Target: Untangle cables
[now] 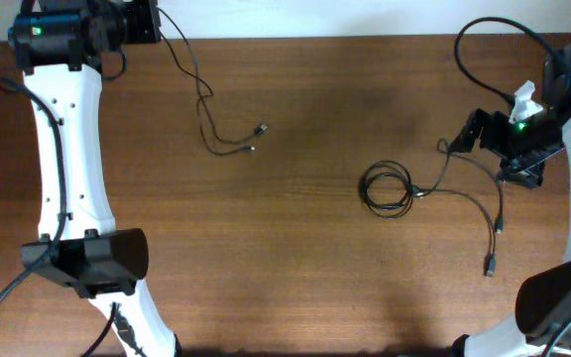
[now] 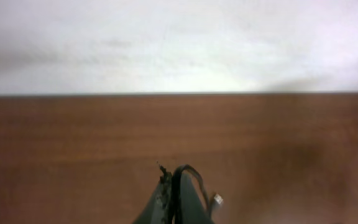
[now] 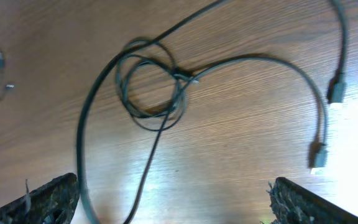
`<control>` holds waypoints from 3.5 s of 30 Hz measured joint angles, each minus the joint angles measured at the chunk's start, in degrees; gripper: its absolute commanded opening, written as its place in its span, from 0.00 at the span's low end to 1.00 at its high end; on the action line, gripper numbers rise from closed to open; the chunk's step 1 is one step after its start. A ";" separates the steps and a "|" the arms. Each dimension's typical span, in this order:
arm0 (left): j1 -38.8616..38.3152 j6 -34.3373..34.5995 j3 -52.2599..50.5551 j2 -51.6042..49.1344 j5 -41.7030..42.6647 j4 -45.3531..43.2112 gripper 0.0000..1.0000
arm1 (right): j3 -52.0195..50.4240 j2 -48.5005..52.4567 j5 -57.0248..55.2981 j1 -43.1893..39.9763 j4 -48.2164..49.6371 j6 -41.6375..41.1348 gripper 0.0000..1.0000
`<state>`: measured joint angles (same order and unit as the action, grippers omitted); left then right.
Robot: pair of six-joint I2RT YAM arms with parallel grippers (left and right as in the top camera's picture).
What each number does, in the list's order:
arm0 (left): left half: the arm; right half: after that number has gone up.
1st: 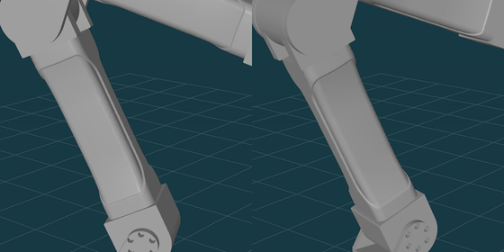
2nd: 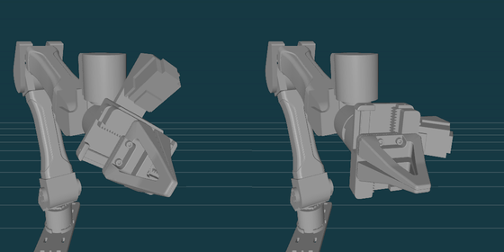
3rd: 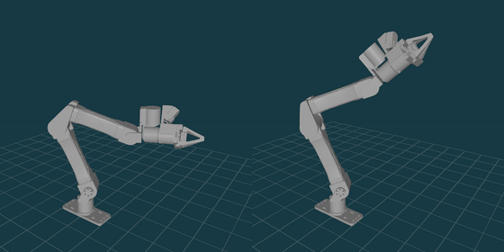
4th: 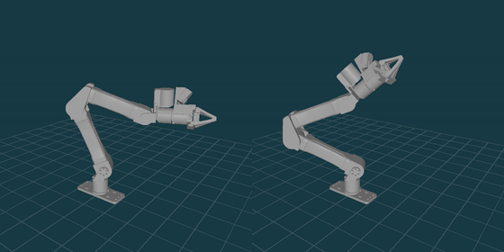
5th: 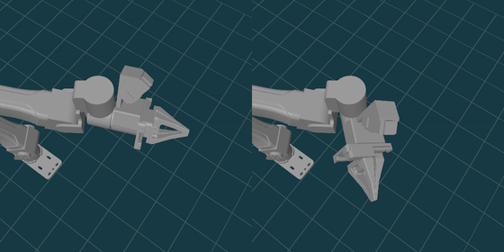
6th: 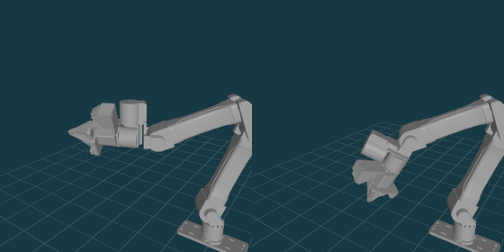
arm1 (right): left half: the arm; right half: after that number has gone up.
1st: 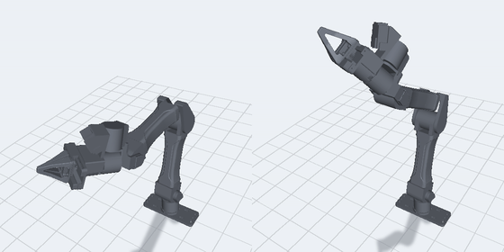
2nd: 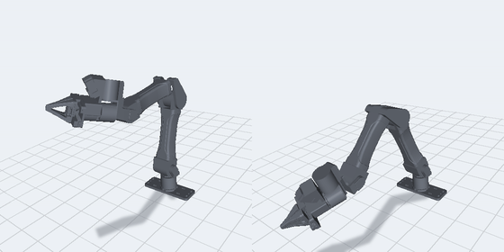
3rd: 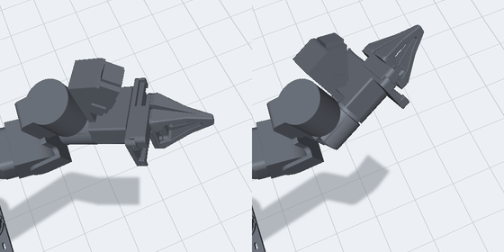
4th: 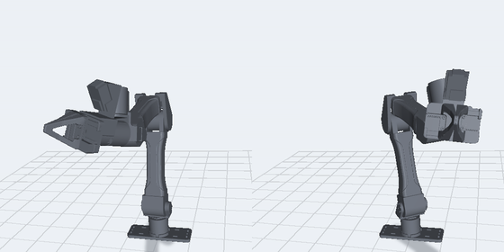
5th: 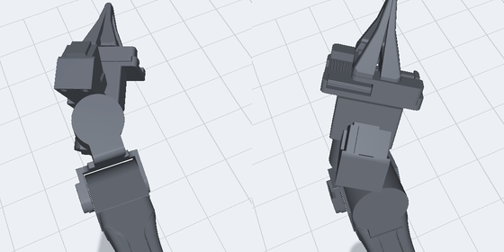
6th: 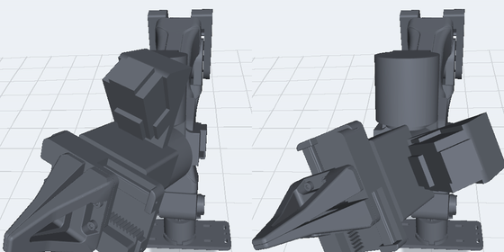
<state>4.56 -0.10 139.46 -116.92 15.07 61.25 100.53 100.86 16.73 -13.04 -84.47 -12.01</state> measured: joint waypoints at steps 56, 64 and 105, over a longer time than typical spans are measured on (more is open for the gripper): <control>24.35 -7.58 -0.22 -29.14 -6.91 -44.83 0.99 | -0.07 0.00 17.20 0.35 -2.45 15.21 0.99; 31.61 -8.83 -0.20 -29.79 -7.69 -43.82 0.99 | -0.07 0.00 17.20 0.35 -2.73 14.71 0.99; 34.58 -1.79 -0.24 -33.64 32.09 -21.64 0.99 | -2.99 0.00 16.11 0.35 -2.75 13.92 0.98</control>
<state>39.13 -1.89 139.22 -150.56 47.16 39.62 97.54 100.86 32.84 -12.69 -87.22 1.91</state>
